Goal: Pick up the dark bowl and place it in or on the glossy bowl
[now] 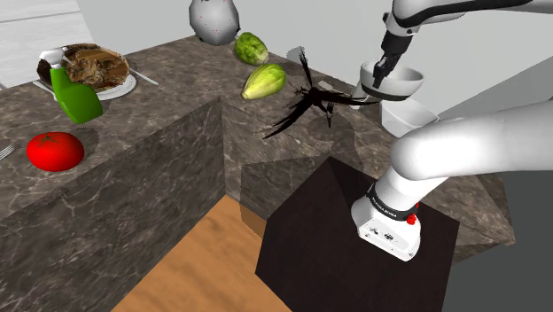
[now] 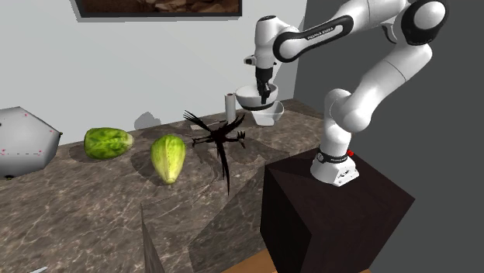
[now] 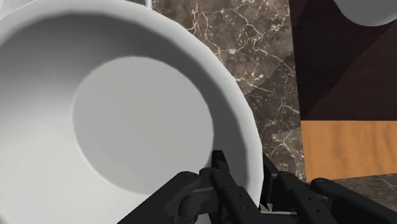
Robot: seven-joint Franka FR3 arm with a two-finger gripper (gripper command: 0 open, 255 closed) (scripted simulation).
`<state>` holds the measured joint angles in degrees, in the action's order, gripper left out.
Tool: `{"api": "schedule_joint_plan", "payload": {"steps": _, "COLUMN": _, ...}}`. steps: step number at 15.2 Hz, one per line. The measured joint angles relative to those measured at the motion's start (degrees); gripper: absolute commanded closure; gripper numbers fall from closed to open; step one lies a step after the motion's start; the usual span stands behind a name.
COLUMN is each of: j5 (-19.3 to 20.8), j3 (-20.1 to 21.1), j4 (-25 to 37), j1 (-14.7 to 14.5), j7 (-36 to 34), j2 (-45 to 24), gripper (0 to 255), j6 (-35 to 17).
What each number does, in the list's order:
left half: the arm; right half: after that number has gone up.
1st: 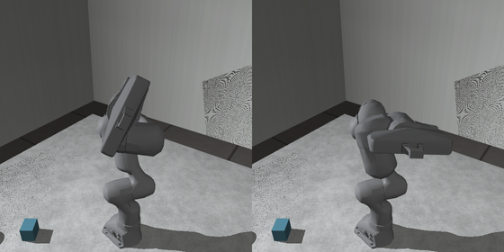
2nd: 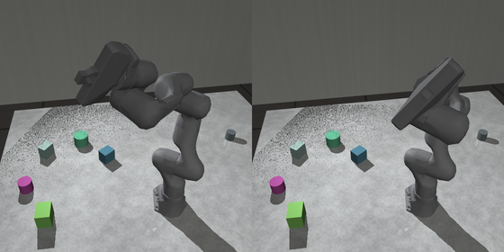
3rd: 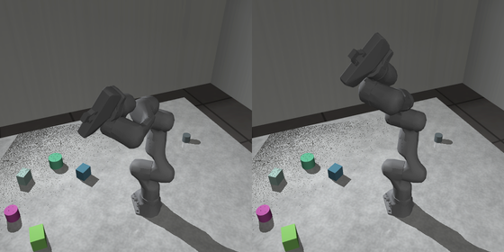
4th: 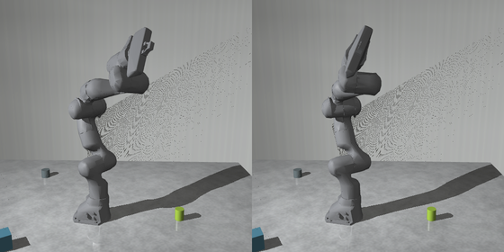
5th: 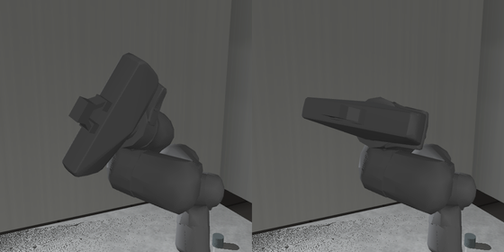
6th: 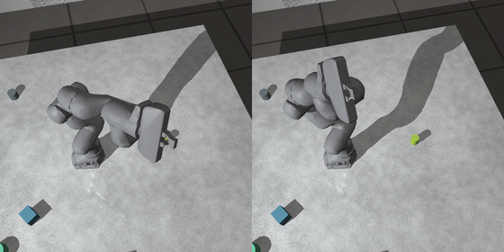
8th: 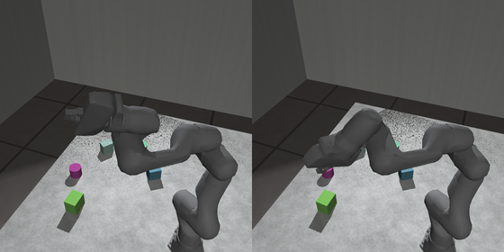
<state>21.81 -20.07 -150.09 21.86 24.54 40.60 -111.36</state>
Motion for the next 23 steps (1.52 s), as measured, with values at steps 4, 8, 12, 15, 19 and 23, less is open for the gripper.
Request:
{"api": "schedule_joint_plan", "payload": {"steps": 4, "j5": 3.1, "j3": -4.98, "j4": 1.08, "j1": 2.7, "j7": 5.63, "j2": -0.34, "gripper": 255, "j6": -0.74}}
{"api": "schedule_joint_plan", "payload": {"steps": 8, "j5": 5.69, "j3": -9.96, "j4": 3.66, "j1": 5.03, "j7": 11.74, "j2": -0.92, "gripper": 255, "j6": -0.44}}
{"api": "schedule_joint_plan", "payload": {"steps": 12, "j5": 7.71, "j3": -14.94, "j4": 6.5, "j1": 6.64, "j7": 17.55, "j2": -2.22, "gripper": 255, "j6": -0.74}}
{"api": "schedule_joint_plan", "payload": {"steps": 15, "j5": 8.55, "j3": -16.96, "j4": 6.27, "j1": 6.9, "j7": 18.84, "j2": -3.39, "gripper": 255, "j6": -2.63}}
{"api": "schedule_joint_plan", "payload": {"steps": 19, "j5": 9.47, "j3": -18.28, "j4": 4.22, "j1": 7.05, "j7": 18.61, "j2": -4.35, "gripper": 255, "j6": -5.68}}
{"api": "schedule_joint_plan", "payload": {"steps": 23, "j5": 10.5, "j3": -19.72, "j4": 1.87, "j1": 7.12, "j7": 18.08, "j2": -5.7, "gripper": 255, "j6": -9.37}}
